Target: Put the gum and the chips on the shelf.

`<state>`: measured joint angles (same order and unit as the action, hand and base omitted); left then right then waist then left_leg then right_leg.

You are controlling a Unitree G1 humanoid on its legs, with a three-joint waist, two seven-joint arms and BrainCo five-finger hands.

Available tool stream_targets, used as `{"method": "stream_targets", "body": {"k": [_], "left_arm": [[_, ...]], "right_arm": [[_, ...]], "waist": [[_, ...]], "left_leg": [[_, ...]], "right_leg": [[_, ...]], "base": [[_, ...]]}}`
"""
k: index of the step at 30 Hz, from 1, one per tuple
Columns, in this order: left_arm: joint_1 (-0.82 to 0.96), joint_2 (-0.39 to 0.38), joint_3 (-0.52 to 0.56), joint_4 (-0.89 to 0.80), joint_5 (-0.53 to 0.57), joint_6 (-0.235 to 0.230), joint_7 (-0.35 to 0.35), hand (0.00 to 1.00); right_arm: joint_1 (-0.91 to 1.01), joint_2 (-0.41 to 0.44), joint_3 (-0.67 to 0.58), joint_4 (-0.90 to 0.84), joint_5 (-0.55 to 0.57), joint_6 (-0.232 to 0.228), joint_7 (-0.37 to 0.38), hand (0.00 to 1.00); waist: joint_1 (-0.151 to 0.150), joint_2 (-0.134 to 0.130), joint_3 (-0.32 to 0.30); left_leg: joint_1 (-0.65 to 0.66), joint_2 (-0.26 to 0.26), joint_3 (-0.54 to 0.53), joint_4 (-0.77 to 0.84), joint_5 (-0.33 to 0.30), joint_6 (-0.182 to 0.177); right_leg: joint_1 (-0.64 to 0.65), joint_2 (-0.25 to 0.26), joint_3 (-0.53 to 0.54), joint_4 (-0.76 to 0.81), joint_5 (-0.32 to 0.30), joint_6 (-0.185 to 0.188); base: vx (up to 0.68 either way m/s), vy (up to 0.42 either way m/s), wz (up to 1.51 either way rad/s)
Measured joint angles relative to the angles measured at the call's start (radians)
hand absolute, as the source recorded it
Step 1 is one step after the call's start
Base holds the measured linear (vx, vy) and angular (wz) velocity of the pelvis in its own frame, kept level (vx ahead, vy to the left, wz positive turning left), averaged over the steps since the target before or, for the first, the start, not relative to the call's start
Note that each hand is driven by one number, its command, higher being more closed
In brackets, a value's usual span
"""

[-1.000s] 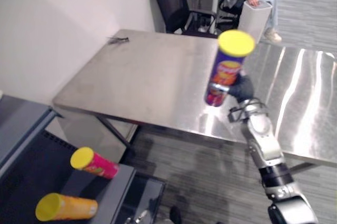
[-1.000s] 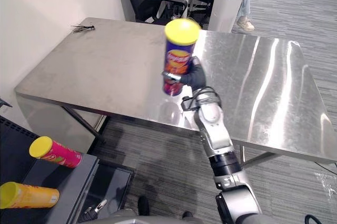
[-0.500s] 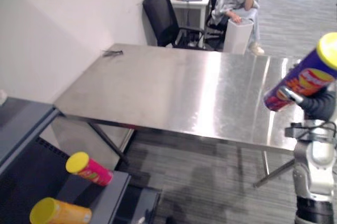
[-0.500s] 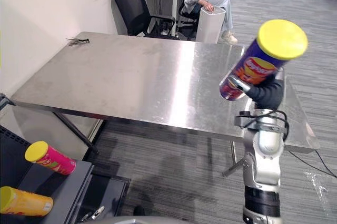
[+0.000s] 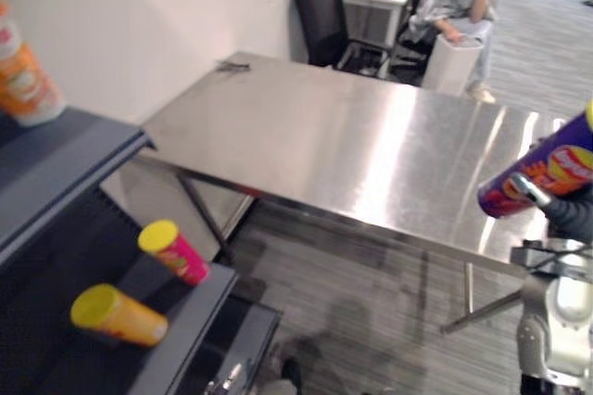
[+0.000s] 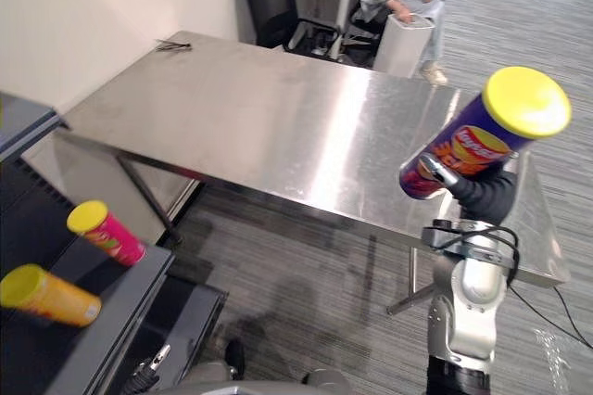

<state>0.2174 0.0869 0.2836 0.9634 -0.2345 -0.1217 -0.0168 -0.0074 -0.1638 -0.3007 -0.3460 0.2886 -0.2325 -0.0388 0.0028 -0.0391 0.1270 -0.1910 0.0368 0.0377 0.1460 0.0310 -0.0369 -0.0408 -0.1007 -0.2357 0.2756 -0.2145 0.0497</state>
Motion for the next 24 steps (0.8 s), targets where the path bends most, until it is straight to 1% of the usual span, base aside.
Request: {"method": "stream_targets", "body": {"k": [1, 2, 3, 4, 5, 6, 7, 8, 9, 10, 11, 12, 13, 14, 16, 18, 21, 22, 24], "left_arm": [[0.001, -0.009, 0.0, -0.008, 0.0, 0.0, 0.0, 0.0], [0.001, -0.014, -0.001, -0.01, 0.0, 0.0, 0.0, 0.0], [0.003, -0.024, 0.003, -0.012, 0.0, -0.001, 0.001, 0.0], [0.006, -0.039, 0.021, -0.014, 0.0, 0.0, 0.005, 0.0], [0.005, -0.043, 0.028, -0.014, 0.0, -0.001, 0.008, 0.0], [0.001, -0.044, 0.029, -0.011, -0.024, 0.0, 0.011, 0.0], [0.002, -0.042, 0.03, -0.008, -0.032, 0.0, 0.01, 0.0], [0.008, -0.042, 0.029, -0.008, -0.034, 0.0, 0.01, 0.0], [0.015, -0.043, 0.029, -0.008, -0.033, 0.0, 0.008, 0.0], [0.018, -0.043, 0.029, -0.008, -0.033, 0.0, 0.008, 0.0], [0.022, -0.043, 0.029, -0.007, -0.033, 0.0, 0.007, 0.0], [0.023, -0.045, 0.029, -0.007, -0.033, 0.0, 0.004, 0.0], [0.023, -0.045, 0.029, -0.006, -0.033, 0.0, 0.001, 0.0], [0.022, -0.045, 0.03, -0.006, -0.032, 0.0, -0.005, 0.0], [0.021, -0.045, 0.037, -0.005, -0.029, 0.0, -0.011, 0.0], [0.023, -0.045, 0.039, 0.008, -0.028, 0.0, -0.015, 0.0], [0.022, -0.046, 0.06, 0.025, -0.018, 0.001, -0.019, 0.0], [0.022, -0.045, 0.065, 0.026, -0.015, 0.001, -0.019, 0.0], [0.025, -0.044, 0.069, 0.036, 0.02, 0.002, -0.013, 0.0]], "right_arm": [[-0.022, 0.0, 0.028, 0.005, 0.007, 0.0, -0.003, 1.0], [-0.04, 0.0, 0.044, 0.007, 0.008, 0.0, -0.004, 1.0], [-0.073, -0.003, 0.075, 0.011, 0.008, 0.0, -0.005, 1.0], [-0.102, -0.01, 0.093, 0.009, 0.008, 0.0, -0.003, 1.0], [-0.114, -0.013, 0.096, 0.01, 0.008, 0.0, -0.004, 1.0], [-0.134, -0.014, 0.089, 0.024, 0.007, -0.004, -0.006, 1.0], [-0.141, -0.015, 0.086, 0.034, 0.007, -0.005, -0.009, 1.0], [-0.143, -0.015, 0.072, 0.047, 0.005, -0.006, -0.022, 1.0], [-0.143, -0.016, 0.06, 0.05, 0.005, -0.007, -0.035, 1.0], [-0.144, -0.016, 0.054, 0.05, 0.005, -0.01, -0.043, 1.0], [-0.146, -0.016, 0.046, 0.05, 0.005, -0.015, -0.045, 1.0], [-0.143, -0.015, 0.039, 0.05, 0.005, -0.015, -0.045, 1.0], [-0.142, -0.015, 0.035, 0.05, 0.005, -0.015, -0.045, 1.0], [-0.142, -0.015, 0.025, 0.05, 0.005, -0.015, -0.045, 1.0], [-0.139, -0.012, 0.019, 0.05, 0.004, -0.014, -0.045, 1.0], [-0.127, -0.011, -0.013, 0.042, -0.005, -0.014, -0.043, 1.0], [-0.126, -0.005, -0.036, 0.042, -0.01, -0.014, -0.045, 1.0], [-0.126, 0.003, -0.044, 0.042, -0.015, -0.013, -0.047, 1.0], [-0.125, 0.039, -0.052, 0.041, -0.017, -0.012, -0.067, 1.0]], "waist": [[0.008, 0.011, 0.009], [0.015, 0.019, 0.016], [0.037, 0.033, 0.027], [0.045, 0.052, 0.033], [0.053, 0.053, 0.036], [0.055, 0.038, 0.045], [0.053, 0.038, 0.045], [0.05, 0.029, 0.049], [0.044, 0.038, 0.044], [0.042, 0.045, 0.04], [0.042, 0.056, 0.034], [0.041, 0.062, 0.03], [0.04, 0.063, 0.029], [0.039, 0.079, 0.02], [0.04, 0.075, 0.019], [0.035, 0.075, 0.005], [0.029, 0.075, -0.003], [0.03, 0.074, -0.003], [0.029, 0.059, 0.0]], "left_leg": [[-0.014, 0.001, -0.023, -0.004, 0.011, -0.016], [-0.02, 0.004, -0.033, -0.01, 0.016, -0.023], [-0.022, 0.011, -0.029, -0.038, 0.018, -0.028], [-0.039, 0.024, -0.012, -0.059, 0.012, -0.036], [-0.049, 0.031, 0.013, -0.063, -0.008, -0.046], [-0.084, 0.046, 0.112, 0.007, -0.005, 0.025], [-0.094, 0.055, 0.165, 0.064, -0.009, 0.054], [-0.092, 0.088, 0.248, 0.178, -0.023, 0.069], [-0.067, 0.135, 0.296, 0.262, -0.055, 0.058], [-0.051, 0.16, 0.312, 0.291, -0.076, 0.048], [-0.018, 0.203, 0.338, 0.323, -0.116, 0.035], [0.018, 0.235, 0.356, 0.333, -0.131, 0.027], [0.038, 0.243, 0.367, 0.325, -0.131, 0.026], [0.065, 0.254, 0.368, 0.291, -0.131, 0.025], [0.064, 0.228, 0.396, 0.23, -0.129, 0.022], [0.057, 0.175, 0.387, 0.14, -0.128, 0.021], [0.056, 0.123, 0.385, 0.012, -0.115, 0.001], [0.055, 0.115, 0.384, -0.002, -0.115, 0.001], [0.058, 0.087, 0.382, -0.002, -0.114, 0.004]], "right_leg": [[-0.01, 0.003, -0.022, 0.014, -0.004, -0.006], [-0.016, 0.004, -0.036, 0.024, -0.006, -0.011], [-0.032, 0.01, -0.056, 0.046, -0.01, -0.02], [-0.036, 0.007, -0.099, 0.038, -0.004, -0.032], [-0.038, -0.003, -0.127, 0.024, 0.004, -0.044], [-0.042, -0.035, -0.193, 0.017, 0.012, -0.057], [-0.039, -0.051, -0.228, 0.016, 0.012, -0.058], [-0.018, -0.074, -0.297, 0.0, 0.017, -0.061], [0.003, -0.084, -0.369, -0.019, 0.024, -0.059], [0.01, -0.087, -0.401, -0.025, 0.03, -0.056], [0.01, -0.1, -0.458, -0.029, 0.039, -0.044], [0.01, -0.116, -0.515, -0.029, 0.045, -0.035], [0.01, -0.125, -0.538, -0.029, 0.047, -0.03], [0.011, -0.143, -0.59, -0.028, 0.054, -0.02], [0.018, -0.168, -0.653, -0.032, 0.075, -0.002], [0.047, -0.187, -0.742, -0.072, 0.112, 0.026], [0.042, -0.204, -0.813, -0.083, 0.151, 0.038], [0.041, -0.209, -0.82, -0.082, 0.155, 0.038], [0.044, -0.251, -0.824, -0.045, 0.161, 0.039]], "base": [[-0.21, -0.084, 0.77], [-0.2, -0.1, 0.54], [-0.18, -0.125, 0.74], [-0.22, -0.101, 0.83], [-0.19, -0.049, 1.23], [-0.18, -0.048, 1.18], [-0.14, -0.103, 1.67], [-0.12, -0.134, 1.82], [-0.08, -0.081, 1.85], [-0.08, -0.013, 1.72], [-0.08, 0.044, 1.59], [-0.08, 0.071, 1.51], [-0.07, 0.127, 1.42], [-0.08, 0.186, 1.15], [-0.08, 0.234, 1.16], [-0.06, 0.214, 1.23], [-0.04, 0.263, 0.76], [-0.03, 0.269, 0.53], [-0.02, 0.212, 0.25]]}}
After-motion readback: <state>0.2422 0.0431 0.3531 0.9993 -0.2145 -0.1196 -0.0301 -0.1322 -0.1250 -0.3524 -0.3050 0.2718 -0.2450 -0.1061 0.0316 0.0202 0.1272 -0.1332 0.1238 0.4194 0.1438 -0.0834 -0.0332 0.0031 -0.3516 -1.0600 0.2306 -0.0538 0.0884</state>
